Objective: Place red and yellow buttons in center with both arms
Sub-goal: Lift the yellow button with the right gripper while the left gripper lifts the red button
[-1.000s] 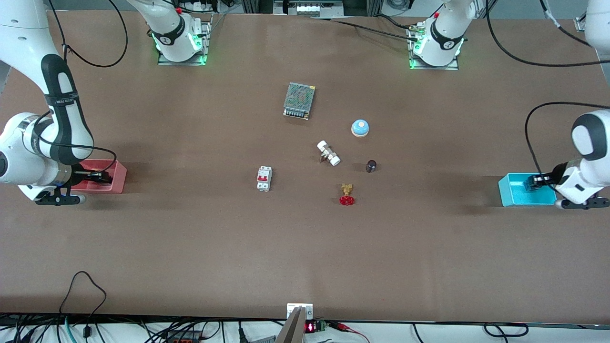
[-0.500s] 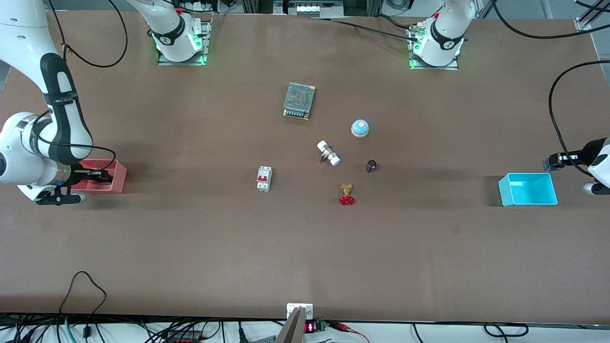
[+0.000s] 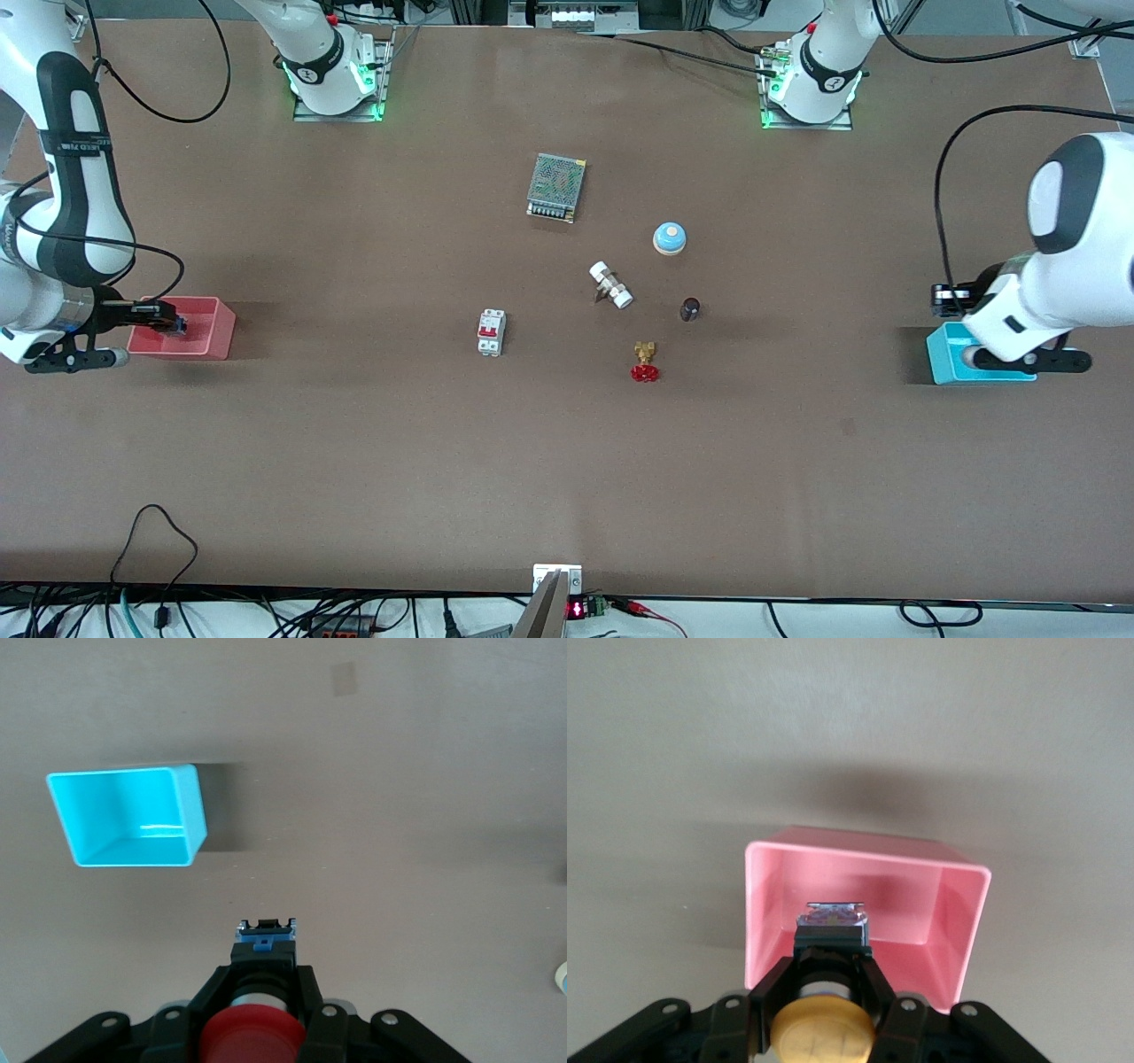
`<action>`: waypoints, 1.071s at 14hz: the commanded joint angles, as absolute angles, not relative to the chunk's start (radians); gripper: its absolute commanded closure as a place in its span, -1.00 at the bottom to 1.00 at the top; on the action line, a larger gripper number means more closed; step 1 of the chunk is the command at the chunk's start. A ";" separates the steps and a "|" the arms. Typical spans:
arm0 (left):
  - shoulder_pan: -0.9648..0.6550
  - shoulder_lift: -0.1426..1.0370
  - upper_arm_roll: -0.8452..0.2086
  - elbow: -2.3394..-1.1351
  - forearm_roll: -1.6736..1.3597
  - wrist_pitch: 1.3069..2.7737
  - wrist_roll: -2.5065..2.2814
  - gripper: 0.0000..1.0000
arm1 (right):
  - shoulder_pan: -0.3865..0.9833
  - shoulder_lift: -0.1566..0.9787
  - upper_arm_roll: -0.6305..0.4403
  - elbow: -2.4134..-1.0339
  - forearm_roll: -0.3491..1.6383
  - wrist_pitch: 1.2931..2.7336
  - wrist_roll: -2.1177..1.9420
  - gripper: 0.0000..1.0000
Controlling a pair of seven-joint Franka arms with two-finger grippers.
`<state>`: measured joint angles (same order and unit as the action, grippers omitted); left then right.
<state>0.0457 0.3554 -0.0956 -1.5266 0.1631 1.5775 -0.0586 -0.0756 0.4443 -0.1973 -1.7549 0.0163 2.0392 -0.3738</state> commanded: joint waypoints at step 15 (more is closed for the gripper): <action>-0.181 0.629 -0.097 -1.628 0.026 1.986 -0.377 0.66 | 0.302 0.488 -0.192 -1.586 0.035 1.939 -0.069 0.73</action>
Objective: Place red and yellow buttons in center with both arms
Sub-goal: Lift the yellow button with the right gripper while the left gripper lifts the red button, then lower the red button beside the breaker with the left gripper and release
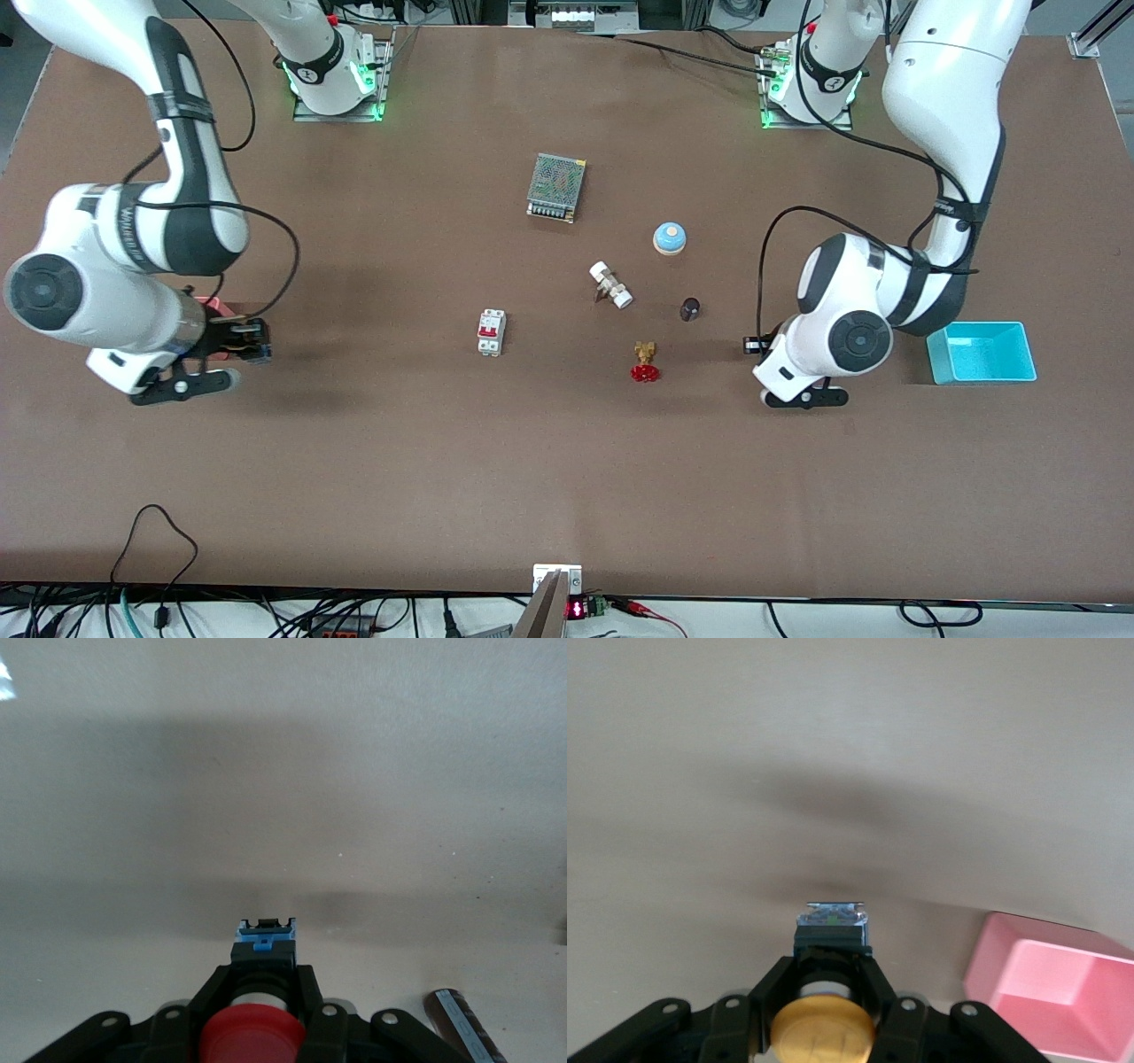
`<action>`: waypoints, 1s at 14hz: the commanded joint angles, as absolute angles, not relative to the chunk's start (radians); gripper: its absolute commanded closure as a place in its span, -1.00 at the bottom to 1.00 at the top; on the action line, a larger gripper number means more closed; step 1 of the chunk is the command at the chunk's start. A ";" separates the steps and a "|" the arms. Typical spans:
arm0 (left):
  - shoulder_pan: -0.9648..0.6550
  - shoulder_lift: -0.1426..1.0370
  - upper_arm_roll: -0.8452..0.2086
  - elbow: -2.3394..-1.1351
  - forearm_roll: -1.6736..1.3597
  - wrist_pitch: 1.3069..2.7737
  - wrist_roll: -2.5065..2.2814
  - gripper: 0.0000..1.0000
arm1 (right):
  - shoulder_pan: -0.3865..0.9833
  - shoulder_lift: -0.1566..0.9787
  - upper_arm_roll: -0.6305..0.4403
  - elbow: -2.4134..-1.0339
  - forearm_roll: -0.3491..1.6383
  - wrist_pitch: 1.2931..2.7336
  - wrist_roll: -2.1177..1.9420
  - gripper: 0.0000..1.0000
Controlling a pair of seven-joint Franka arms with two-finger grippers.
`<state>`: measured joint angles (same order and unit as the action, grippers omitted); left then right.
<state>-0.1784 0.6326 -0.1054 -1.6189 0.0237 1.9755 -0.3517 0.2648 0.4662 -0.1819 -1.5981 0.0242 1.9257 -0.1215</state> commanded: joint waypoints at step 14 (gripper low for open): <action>-0.190 0.632 -0.097 -1.749 0.026 2.154 -0.463 -0.13 | 0.462 0.650 -0.190 -1.586 0.123 2.095 0.387 0.73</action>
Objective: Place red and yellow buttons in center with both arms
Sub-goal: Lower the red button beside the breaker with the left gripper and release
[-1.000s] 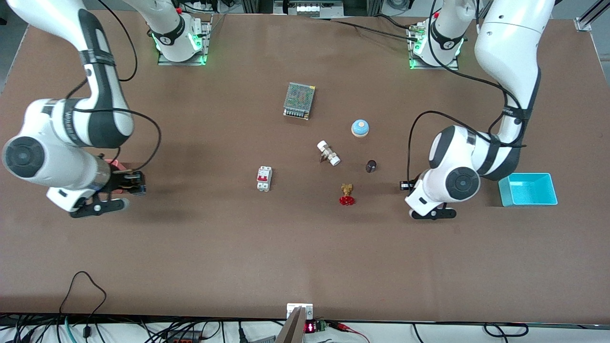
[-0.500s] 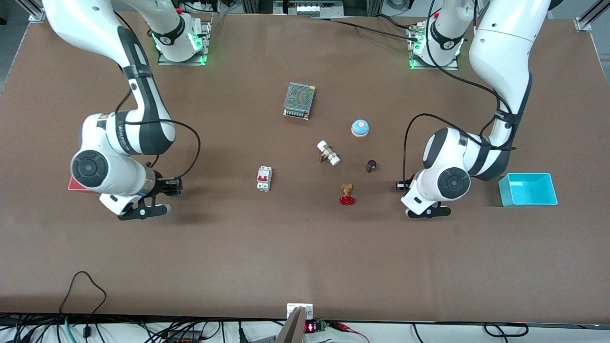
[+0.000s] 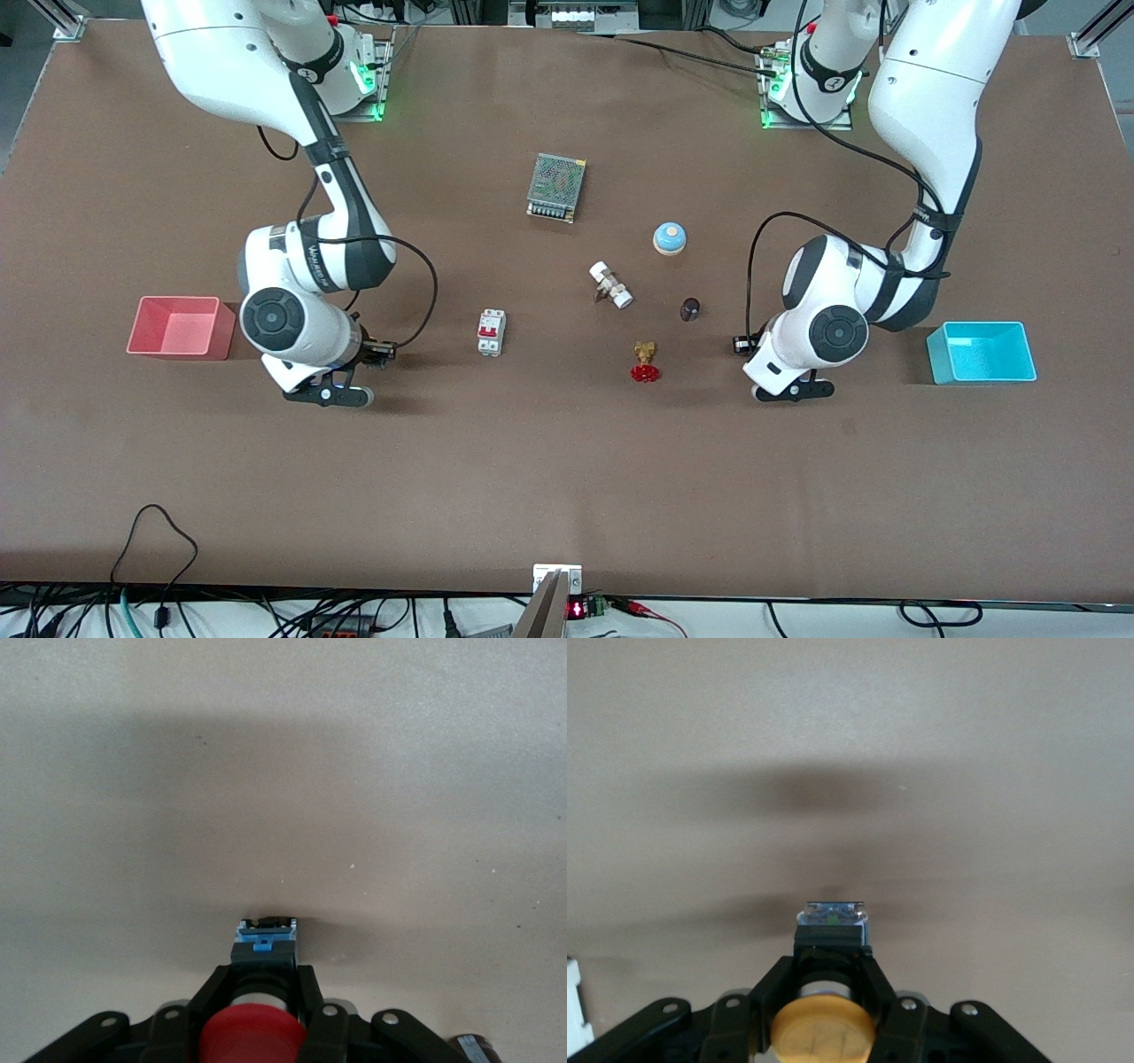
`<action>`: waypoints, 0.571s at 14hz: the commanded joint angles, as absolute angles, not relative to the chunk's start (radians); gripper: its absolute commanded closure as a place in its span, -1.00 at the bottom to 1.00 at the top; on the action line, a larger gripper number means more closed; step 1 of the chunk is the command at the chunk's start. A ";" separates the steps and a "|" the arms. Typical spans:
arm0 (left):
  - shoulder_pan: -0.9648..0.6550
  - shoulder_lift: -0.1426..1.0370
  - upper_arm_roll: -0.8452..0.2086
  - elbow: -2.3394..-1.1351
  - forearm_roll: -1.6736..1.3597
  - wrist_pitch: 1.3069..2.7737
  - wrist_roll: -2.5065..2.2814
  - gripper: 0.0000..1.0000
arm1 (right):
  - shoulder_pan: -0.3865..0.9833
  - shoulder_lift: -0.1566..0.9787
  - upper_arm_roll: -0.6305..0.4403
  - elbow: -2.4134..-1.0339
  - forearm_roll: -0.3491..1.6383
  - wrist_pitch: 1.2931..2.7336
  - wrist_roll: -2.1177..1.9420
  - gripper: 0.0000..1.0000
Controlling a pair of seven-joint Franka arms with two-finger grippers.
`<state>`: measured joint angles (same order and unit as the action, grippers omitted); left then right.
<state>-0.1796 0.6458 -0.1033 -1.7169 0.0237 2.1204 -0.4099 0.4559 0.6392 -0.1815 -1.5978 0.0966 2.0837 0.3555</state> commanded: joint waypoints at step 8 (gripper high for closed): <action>-0.221 0.551 -0.091 -1.711 0.056 2.024 -0.534 -1.00 | 0.509 0.692 -0.192 -1.586 0.225 2.132 0.419 0.72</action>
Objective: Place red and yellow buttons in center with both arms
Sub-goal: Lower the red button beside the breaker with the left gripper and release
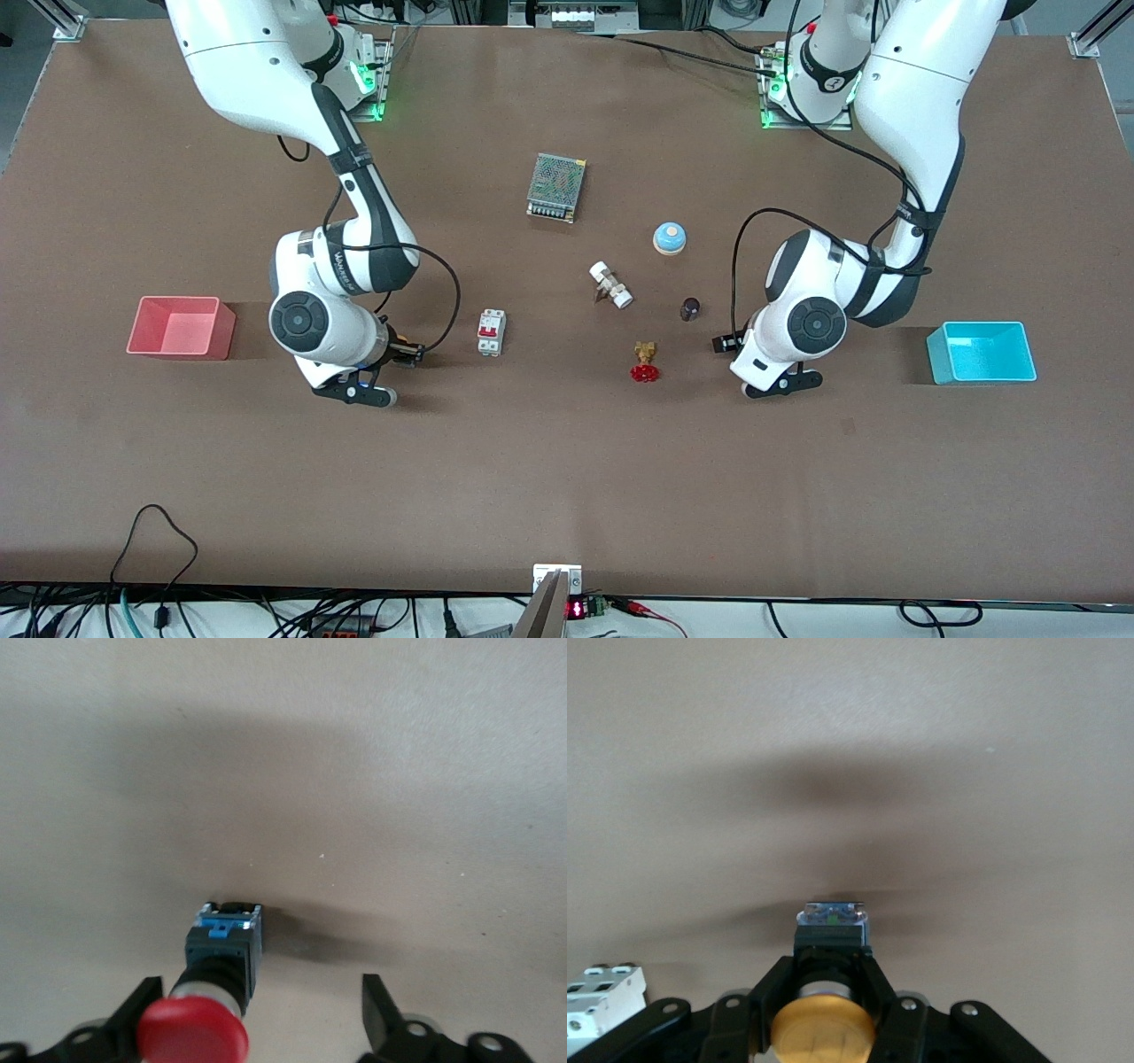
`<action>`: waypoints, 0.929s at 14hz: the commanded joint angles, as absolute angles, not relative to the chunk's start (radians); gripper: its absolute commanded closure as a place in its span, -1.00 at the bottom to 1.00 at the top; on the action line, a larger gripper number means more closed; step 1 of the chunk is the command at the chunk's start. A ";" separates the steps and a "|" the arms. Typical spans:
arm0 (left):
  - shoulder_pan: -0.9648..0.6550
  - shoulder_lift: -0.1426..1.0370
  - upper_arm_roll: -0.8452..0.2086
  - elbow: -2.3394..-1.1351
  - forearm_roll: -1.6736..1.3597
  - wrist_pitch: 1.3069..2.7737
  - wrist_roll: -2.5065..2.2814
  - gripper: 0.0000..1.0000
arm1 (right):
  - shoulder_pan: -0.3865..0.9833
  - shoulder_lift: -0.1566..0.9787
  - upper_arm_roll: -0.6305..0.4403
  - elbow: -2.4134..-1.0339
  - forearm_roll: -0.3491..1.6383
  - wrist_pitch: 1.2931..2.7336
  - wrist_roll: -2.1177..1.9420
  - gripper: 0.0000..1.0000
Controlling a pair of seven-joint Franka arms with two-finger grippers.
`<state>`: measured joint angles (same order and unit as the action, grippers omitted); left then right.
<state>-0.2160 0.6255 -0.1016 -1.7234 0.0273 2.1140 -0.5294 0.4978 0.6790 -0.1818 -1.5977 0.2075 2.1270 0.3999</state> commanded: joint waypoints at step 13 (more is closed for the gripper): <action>-0.120 0.379 -0.098 -1.362 0.179 1.520 -0.093 -1.00 | 0.509 0.568 -0.201 -1.585 0.224 2.065 0.439 -1.00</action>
